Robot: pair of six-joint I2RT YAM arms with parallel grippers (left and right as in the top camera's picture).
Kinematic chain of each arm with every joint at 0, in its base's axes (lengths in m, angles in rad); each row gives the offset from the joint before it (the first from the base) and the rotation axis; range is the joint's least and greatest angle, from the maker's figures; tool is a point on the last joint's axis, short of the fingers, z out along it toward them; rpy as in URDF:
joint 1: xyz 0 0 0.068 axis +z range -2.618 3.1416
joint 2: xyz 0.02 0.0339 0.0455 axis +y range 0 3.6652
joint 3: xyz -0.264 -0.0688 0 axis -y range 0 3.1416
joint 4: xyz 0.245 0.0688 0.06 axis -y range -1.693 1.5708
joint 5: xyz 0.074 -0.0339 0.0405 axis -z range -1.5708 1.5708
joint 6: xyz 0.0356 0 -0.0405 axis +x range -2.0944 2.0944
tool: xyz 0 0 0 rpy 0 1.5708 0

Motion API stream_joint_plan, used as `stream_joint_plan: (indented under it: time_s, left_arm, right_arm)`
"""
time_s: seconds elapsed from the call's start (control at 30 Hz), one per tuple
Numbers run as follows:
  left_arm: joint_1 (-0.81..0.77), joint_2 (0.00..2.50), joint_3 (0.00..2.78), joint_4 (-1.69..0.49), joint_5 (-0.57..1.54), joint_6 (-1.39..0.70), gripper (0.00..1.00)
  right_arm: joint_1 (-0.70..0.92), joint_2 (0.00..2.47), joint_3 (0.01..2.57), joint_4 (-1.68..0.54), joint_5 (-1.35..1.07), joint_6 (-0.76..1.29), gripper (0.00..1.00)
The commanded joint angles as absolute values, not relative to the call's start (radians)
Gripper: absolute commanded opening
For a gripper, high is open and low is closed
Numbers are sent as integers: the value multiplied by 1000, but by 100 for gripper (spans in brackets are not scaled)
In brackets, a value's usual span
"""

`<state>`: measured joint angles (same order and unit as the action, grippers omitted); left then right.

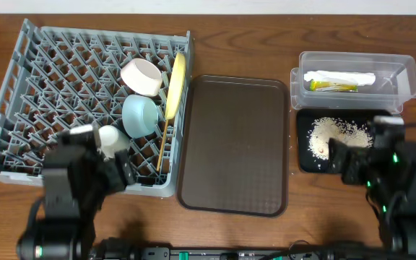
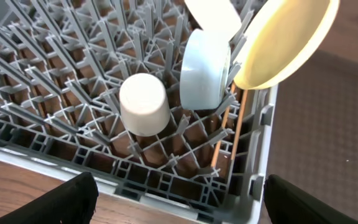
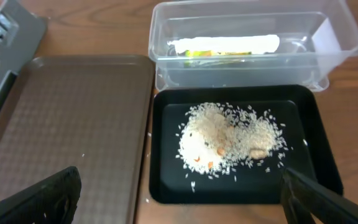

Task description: Sort waste into correct bins and load items into the dishwasher

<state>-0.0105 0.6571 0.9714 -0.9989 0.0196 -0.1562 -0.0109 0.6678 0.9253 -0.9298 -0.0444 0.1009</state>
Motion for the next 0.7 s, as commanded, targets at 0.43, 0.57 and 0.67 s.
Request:
stream_joint_plan:
  time_s: [0.43,0.57,0.67]
  left_arm:
    - [-10,593,958,-1008,17,-143,88]
    - [-10,593,958,-1008,17,-143,88]
    - [-10,593,958,-1008,17,-143,88]
  right_arm:
    - [-2,607,915,-1179,-27,92,99]
    - [-2,607,915,-1209,-27,92,99]
    - [-2,607,915,-1211,-27,92,99]
